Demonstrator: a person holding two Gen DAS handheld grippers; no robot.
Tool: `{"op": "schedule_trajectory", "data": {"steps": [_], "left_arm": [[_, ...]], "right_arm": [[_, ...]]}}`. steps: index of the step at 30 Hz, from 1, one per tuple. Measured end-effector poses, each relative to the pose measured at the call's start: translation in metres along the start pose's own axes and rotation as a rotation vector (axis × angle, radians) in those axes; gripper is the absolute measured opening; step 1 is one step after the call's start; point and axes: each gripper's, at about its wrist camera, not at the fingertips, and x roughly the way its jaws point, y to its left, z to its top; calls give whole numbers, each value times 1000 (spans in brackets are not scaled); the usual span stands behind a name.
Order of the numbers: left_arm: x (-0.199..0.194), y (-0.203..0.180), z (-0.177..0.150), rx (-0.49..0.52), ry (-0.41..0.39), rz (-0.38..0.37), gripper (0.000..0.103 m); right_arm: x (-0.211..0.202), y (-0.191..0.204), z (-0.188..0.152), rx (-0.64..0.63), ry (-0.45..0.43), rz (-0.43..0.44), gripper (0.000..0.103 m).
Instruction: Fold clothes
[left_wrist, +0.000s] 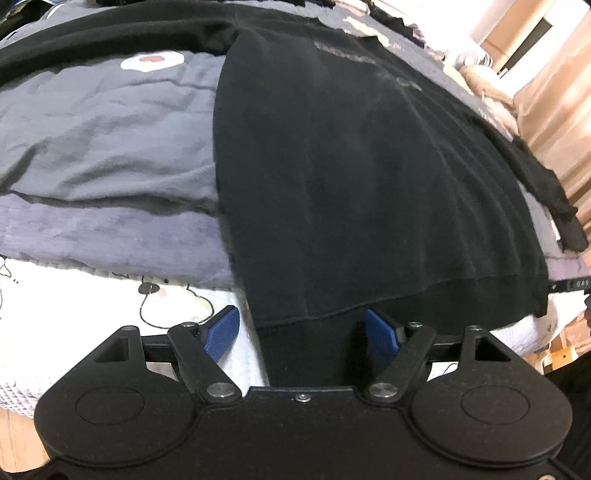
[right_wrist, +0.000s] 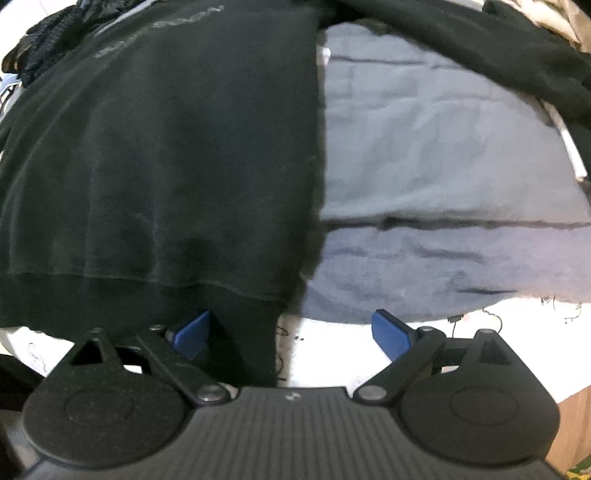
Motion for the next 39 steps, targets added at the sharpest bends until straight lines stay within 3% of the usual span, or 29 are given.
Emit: {"op": "schedule_trajectory", "data": {"steps": [7, 8, 12, 13, 16, 19, 21, 25, 27, 29, 31, 35, 39], "left_arm": [[5, -2, -1, 8, 2, -10, 72], [5, -2, -1, 8, 0, -19, 65], [7, -6, -1, 25, -5, -4, 52], [7, -6, -1, 20, -5, 1, 45], [6, -5, 2, 7, -8, 16, 29], [3, -8, 1, 20, -26, 20, 19], [0, -12, 1, 44, -35, 22, 17], [1, -18, 0, 77, -37, 48, 17], [4, -19, -1, 78, -27, 62, 21], [7, -19, 0, 69, -11, 76, 33], [6, -19, -2, 77, -10, 82, 34], [8, -21, -1, 70, -2, 63, 46], [9, -24, -2, 88, -2, 57, 48]], "right_arm": [[10, -1, -2, 15, 27, 45, 94], [10, 0, -3, 10, 28, 61, 94], [8, 6, -7, -10, 30, 92, 94], [8, 7, -8, -7, 24, 100, 93], [4, 9, -12, 3, 2, 127, 83], [2, 13, -15, 9, -3, 158, 53], [0, 14, -16, 26, -9, 165, 35], [-6, 6, -19, 74, -30, 209, 19], [-7, -1, -20, 94, -32, 235, 18], [-8, -4, -20, 90, -23, 233, 19], [-9, -5, -18, 81, -24, 220, 22], [-10, 3, -15, 69, -12, 196, 37], [-6, 12, -10, 51, 1, 191, 50]]}}
